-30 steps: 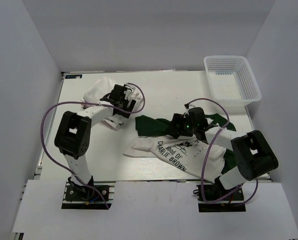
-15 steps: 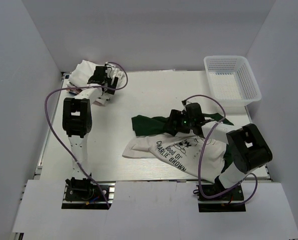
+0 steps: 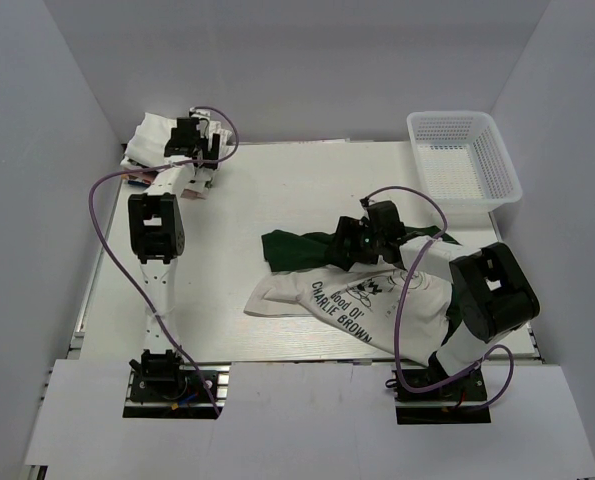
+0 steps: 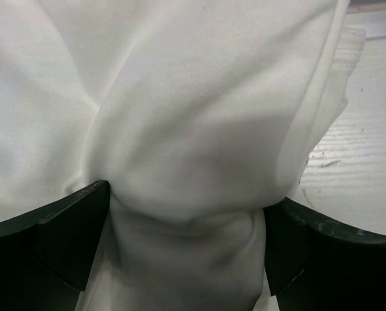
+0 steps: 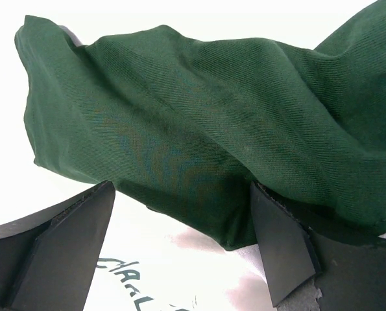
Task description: Fold and stack the t-shirts
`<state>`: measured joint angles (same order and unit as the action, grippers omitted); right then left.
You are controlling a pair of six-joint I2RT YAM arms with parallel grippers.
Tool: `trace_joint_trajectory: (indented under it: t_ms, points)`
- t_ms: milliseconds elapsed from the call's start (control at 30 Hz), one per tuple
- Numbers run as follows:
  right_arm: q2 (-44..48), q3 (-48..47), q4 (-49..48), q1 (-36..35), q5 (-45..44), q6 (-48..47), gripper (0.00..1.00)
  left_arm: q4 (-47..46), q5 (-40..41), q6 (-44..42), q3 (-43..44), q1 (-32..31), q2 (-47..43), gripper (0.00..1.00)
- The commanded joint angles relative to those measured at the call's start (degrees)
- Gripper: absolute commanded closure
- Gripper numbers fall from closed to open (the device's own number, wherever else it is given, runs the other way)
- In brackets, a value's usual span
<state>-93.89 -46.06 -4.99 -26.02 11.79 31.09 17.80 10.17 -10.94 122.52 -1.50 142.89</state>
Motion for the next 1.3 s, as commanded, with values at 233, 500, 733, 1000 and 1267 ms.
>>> trace_joint_trajectory:
  t_ms: [233,500,733,1000,1267]
  points:
    - [-2.6,0.1,10.9,-0.7,-3.4,-3.6,0.1,-4.8,2.5,11.6,9.0,4.3,8.3,0.0]
    - [0.8,-2.8,12.8,-1.0,-3.2,-7.7,0.1,-8.8,-3.3,12.7,-6.7,4.3,-8.8,0.0]
    - [5.2,-2.7,13.8,-1.4,-4.6,-9.9,0.1,-3.1,-6.9,14.0,-8.4,3.3,-23.9,0.0]
    - [12.1,-1.3,14.2,-1.6,-6.0,-7.8,0.1,1.4,-29.5,17.6,-21.2,2.6,-40.0,0.0]
    - [27.7,8.0,15.3,-0.6,-19.6,2.9,0.1,-7.9,-41.5,29.5,-53.9,-3.3,-53.2,0.0]
